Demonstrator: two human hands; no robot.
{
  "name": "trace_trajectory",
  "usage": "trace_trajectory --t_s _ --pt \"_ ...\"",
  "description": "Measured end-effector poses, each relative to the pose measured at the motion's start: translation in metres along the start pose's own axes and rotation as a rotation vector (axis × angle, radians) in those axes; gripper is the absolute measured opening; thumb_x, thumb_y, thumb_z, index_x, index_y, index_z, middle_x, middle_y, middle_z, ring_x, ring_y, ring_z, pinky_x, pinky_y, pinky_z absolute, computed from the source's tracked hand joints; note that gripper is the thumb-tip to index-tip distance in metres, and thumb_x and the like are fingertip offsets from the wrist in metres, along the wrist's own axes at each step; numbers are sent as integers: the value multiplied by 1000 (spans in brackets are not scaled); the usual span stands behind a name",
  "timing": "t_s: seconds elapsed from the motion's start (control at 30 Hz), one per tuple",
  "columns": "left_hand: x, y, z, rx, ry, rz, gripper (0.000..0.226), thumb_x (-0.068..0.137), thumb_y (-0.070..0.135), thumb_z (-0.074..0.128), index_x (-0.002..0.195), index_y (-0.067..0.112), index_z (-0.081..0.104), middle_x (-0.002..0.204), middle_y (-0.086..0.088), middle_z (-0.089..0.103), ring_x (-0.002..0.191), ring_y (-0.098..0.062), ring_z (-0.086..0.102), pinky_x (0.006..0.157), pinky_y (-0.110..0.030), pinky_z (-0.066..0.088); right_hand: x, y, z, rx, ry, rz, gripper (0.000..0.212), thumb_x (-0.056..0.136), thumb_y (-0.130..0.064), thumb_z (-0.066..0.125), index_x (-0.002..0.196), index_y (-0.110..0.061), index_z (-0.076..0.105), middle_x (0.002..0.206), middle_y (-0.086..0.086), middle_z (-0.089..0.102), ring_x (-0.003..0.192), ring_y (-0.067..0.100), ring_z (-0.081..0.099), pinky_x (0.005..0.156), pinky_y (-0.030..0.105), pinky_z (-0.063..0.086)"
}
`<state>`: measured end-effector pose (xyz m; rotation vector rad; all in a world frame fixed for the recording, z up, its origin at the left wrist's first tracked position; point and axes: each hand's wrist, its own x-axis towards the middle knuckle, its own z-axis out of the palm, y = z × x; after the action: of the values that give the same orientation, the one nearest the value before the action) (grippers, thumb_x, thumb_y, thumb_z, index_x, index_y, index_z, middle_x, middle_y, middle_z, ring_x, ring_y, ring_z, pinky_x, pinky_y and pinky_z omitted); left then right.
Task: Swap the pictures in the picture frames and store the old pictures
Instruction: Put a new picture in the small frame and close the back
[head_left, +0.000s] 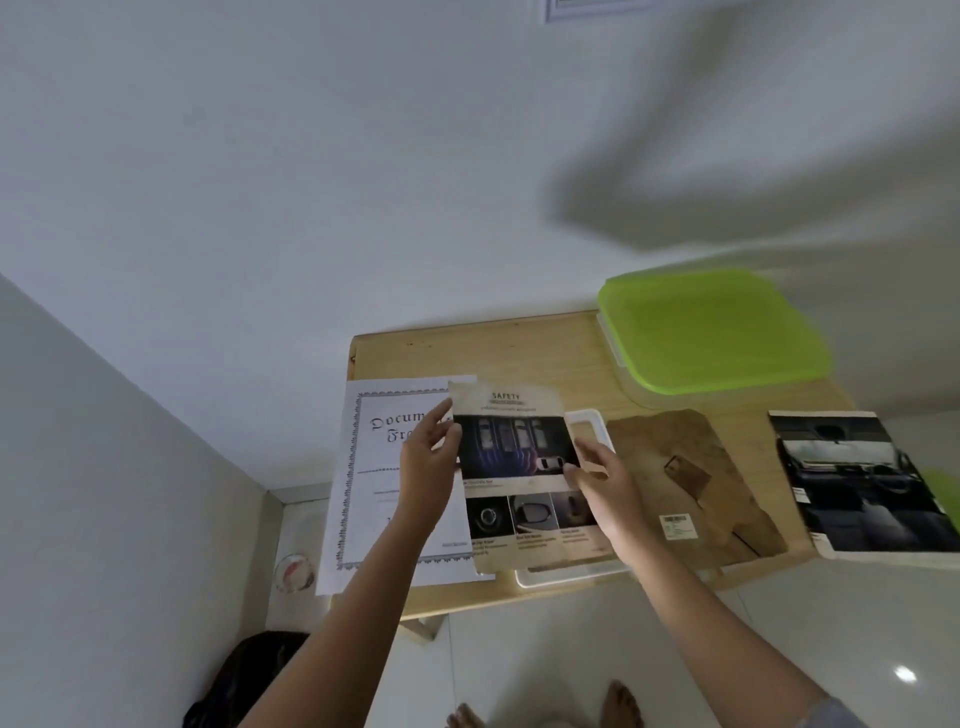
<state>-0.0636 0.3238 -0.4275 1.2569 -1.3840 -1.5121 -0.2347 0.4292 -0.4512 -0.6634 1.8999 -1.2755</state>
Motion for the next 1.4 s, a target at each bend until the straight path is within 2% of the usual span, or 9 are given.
trace_trajectory --t_s 0.3,0.5,0.63,0.77,0.9,1.07,1.17,1.3,1.4 --pt "-5 -52 53 373 -55 -131 61 83 2 63 137 9 38 126 -8 39 111 -18 48 87 -22 48 17 40 -41 -581 -58 -102 51 85 -14 61 134 -14 45 129 3 49 123 23 40 105 36 35" --pt "-16 -64 75 580 43 -19 59 82 3 64 136 8 39 137 -9 25 126 -19 34 100 -24 39 27 45 -46 -813 -74 -275 46 88 -16 55 132 -10 45 126 6 44 121 22 36 100 29 34" --pt "-30 -76 91 798 -157 174 57 92 19 53 143 10 31 150 -3 21 138 -14 22 114 -27 24 22 52 -39 -896 -202 -450 43 88 -20 55 130 -13 48 128 4 47 119 21 44 89 34 49" --pt "-33 -88 99 1101 -236 243 55 100 35 31 148 17 12 158 -1 0 145 -15 -1 113 -25 -3 26 60 -41 -940 -253 -500 41 81 -12 63 120 -2 56 123 17 53 115 32 51 91 41 50" --pt "-27 -85 112 1177 -237 230 57 100 38 28 149 16 10 158 -4 -2 145 -17 -4 109 -24 -10 38 58 -47 -953 -253 -513 40 77 -6 66 115 5 57 118 22 55 112 36 53 92 44 49" --pt "-26 -83 127 1135 -168 174 55 99 35 35 147 12 22 157 -8 10 145 -21 5 117 -32 4 43 54 -60 -850 -285 -474 41 89 -10 52 129 0 48 133 15 43 125 28 40 102 33 37" --pt "-29 -73 145 1013 -97 160 53 97 33 41 144 12 29 154 -6 19 143 -21 14 116 -35 15 50 51 -89 -752 -173 -397 42 90 -14 51 132 -6 47 136 10 43 124 25 45 101 31 42" --pt "-38 -67 200 970 -236 244 53 98 33 39 145 14 26 155 -3 17 144 -18 12 116 -33 14 63 59 -150 -694 -41 -179 49 92 -17 50 139 -7 37 144 8 33 133 22 34 110 30 29" --pt "-51 -76 247 1060 -393 330 50 91 31 39 135 8 45 147 -10 37 137 -25 34 107 -41 37 66 68 -187 -644 -10 -17 53 91 -14 52 140 -6 33 146 11 33 137 22 27 111 30 22"
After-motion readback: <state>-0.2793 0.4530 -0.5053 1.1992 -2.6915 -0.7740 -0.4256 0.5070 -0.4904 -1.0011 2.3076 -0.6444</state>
